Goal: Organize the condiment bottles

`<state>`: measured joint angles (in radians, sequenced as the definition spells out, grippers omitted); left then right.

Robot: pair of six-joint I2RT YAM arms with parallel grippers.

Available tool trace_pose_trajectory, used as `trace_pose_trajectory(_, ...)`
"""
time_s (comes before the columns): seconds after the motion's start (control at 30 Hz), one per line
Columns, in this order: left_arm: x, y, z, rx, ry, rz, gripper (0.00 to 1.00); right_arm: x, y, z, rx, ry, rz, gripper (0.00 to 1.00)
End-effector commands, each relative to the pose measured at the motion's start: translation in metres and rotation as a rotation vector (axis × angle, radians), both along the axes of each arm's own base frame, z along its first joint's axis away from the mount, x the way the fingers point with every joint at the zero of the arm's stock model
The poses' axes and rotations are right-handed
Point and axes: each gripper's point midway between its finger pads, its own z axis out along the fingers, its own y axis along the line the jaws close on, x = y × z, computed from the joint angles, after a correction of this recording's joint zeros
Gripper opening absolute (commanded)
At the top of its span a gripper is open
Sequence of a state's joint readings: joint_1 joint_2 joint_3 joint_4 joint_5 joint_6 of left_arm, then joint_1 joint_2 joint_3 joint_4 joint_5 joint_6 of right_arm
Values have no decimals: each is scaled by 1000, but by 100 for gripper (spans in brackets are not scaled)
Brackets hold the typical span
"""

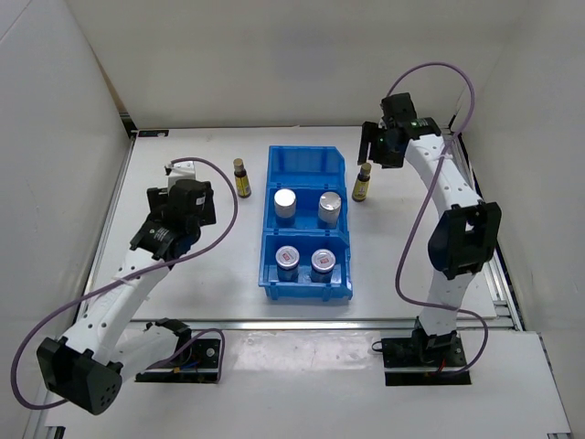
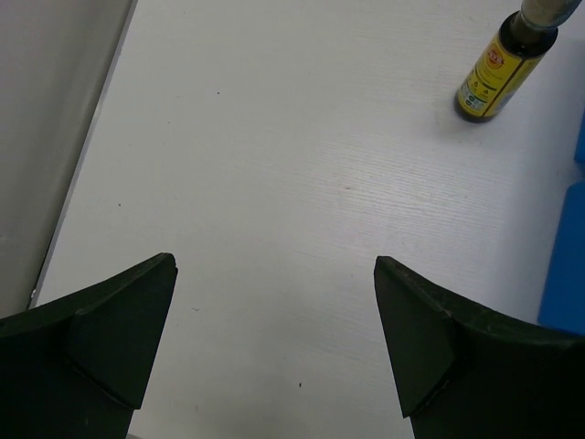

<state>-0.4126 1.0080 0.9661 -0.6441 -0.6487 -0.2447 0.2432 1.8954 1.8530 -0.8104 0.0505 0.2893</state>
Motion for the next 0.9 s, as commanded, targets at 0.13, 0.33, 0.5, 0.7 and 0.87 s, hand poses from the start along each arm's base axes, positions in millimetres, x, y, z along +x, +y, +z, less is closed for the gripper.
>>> trace_pose_trajectory(0.13, 13, -2, 17, -12, -52, 23, 100, 22, 7, -7, 5, -2, 27, 70)
trace_pose_trajectory(0.33, 14, -4, 14, -13, -41, 16, 100, 29, 11, -24, 4, 33, 33, 62)
trace_pose_trajectory(0.5, 18, -10, 11, -24, -26, -7, 100, 31, 8, -31, -11, 52, 13, 51)
trace_pose_trajectory(0.7, 18, -12, 10, -31, -23, -16, 100, 35, 3, -28, -58, 30, -2, 23)
trace_pose_trajectory(0.87, 18, -12, 10, -31, -23, -17, 100, 34, 2, 7, -65, -55, -16, 7)
